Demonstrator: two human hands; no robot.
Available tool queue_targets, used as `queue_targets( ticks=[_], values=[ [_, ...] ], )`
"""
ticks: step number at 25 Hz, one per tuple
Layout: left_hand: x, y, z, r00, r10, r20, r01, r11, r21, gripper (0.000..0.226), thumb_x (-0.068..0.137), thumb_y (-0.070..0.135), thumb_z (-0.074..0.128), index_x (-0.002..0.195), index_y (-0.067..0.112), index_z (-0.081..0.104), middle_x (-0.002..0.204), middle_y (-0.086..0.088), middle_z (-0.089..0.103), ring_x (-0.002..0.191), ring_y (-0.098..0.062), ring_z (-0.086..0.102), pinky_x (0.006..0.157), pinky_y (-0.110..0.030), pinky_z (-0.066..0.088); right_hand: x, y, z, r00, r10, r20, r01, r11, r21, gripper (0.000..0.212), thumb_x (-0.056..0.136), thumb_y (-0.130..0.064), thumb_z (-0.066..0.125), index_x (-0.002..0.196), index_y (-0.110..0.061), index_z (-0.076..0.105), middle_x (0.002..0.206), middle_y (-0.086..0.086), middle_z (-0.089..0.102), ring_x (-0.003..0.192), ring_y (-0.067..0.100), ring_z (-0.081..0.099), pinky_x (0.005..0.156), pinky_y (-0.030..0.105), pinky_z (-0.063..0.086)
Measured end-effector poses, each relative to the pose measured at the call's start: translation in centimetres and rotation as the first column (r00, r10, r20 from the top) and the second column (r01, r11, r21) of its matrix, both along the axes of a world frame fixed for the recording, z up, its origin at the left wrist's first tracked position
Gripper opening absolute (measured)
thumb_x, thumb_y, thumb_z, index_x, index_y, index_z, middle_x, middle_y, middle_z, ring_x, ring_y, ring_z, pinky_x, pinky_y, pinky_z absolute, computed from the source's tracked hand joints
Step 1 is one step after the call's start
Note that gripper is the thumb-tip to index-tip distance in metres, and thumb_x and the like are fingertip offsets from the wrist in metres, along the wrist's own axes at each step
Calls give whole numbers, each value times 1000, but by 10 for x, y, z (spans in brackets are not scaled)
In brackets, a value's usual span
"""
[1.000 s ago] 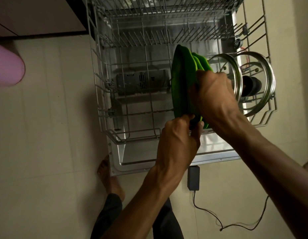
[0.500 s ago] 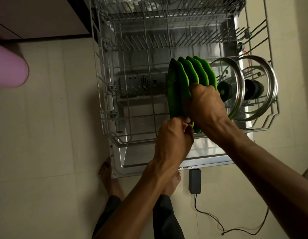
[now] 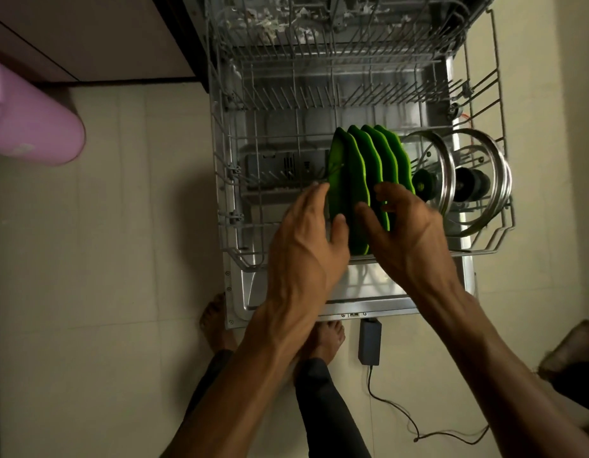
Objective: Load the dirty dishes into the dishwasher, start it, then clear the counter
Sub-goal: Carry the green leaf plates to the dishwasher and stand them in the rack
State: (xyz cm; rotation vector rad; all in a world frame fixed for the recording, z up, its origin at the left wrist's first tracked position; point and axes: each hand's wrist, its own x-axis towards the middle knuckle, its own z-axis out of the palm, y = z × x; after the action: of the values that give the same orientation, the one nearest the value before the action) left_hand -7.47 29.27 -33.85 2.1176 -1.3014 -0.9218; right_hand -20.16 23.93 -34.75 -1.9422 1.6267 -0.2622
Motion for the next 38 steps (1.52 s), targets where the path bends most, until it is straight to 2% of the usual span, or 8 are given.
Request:
queue_targets(
  ticks=[3, 8, 13, 20, 23, 27, 32, 38],
  values=[
    [18, 3, 44, 1000, -16, 21, 16, 1000, 5, 55, 98, 29, 54, 148, 14, 36, 155, -3, 34, 142, -14, 32, 109, -16, 22, 13, 4, 44, 1000, 28, 10, -28, 999, -17, 51, 97, -40, 55, 136, -8, 50, 127, 13, 61, 113, 26, 60, 91, 37, 52],
    [49, 22, 122, 1000, -9, 10, 8, 1000, 19, 55, 97, 29, 55, 147, 13, 37, 154, -5, 37, 140, -17, 35, 114, -29, 33, 38, 12, 123, 993, 117, 21, -118, 992, 53, 54, 100, -44, 45, 139, -7, 45, 127, 15, 60, 110, 27, 61, 90, 43, 53],
    [70, 52, 211, 1000, -21, 2, 21, 997, 80, 51, 98, 29, 54, 144, 13, 42, 151, -5, 41, 138, -18, 39, 106, -20, 29, 57, 38, 211, 977, 202, 66, -207, 975, 85, 51, 101, -44, 43, 135, -6, 48, 125, 13, 61, 105, 23, 62, 84, 26, 48],
    [92, 83, 327, 998, 19, -59, -12, 994, 108, 53, 97, 37, 55, 146, 22, 39, 146, -2, 48, 127, -19, 51, 98, -26, 44, 81, 72, 326, 954, 265, 143, -281, 954, 103, 58, 97, -54, 41, 137, -12, 47, 125, 9, 61, 111, 23, 60, 91, 42, 53],
    [105, 103, 375, 993, 103, -58, -100, 993, 58, 56, 95, 38, 57, 146, 23, 39, 144, 0, 50, 127, -14, 49, 93, -15, 37, 98, 81, 373, 926, 324, 195, -345, 935, 86, 71, 90, -69, 33, 137, -18, 46, 130, 3, 59, 116, 19, 59, 92, 42, 54],
    [128, 129, 427, 967, 233, -99, -238, 971, -35, 49, 94, 31, 60, 140, 20, 47, 135, -1, 58, 108, 3, 48, 74, 6, 32, 125, 88, 431, 887, 402, 227, -418, 908, 27, 65, 93, -63, 38, 137, -16, 47, 127, 7, 63, 106, 17, 65, 86, 37, 57],
    [185, 152, 453, 914, 402, -53, -405, 903, -144, 49, 94, 35, 60, 139, 18, 50, 139, -2, 56, 127, -13, 51, 90, -9, 33, 180, 105, 469, 821, 506, 263, -509, 858, -60, 66, 91, -67, 43, 139, -23, 44, 133, 2, 59, 108, 18, 66, 89, 38, 56],
    [267, 180, 482, 876, 482, -8, -468, 845, -258, 48, 95, 36, 57, 140, 21, 49, 138, 1, 56, 125, -11, 52, 93, -16, 39, 264, 134, 495, 754, 587, 296, -583, 805, -112, 65, 93, -67, 39, 141, -23, 43, 132, 5, 60, 96, 29, 68, 86, 44, 56]
  ],
)
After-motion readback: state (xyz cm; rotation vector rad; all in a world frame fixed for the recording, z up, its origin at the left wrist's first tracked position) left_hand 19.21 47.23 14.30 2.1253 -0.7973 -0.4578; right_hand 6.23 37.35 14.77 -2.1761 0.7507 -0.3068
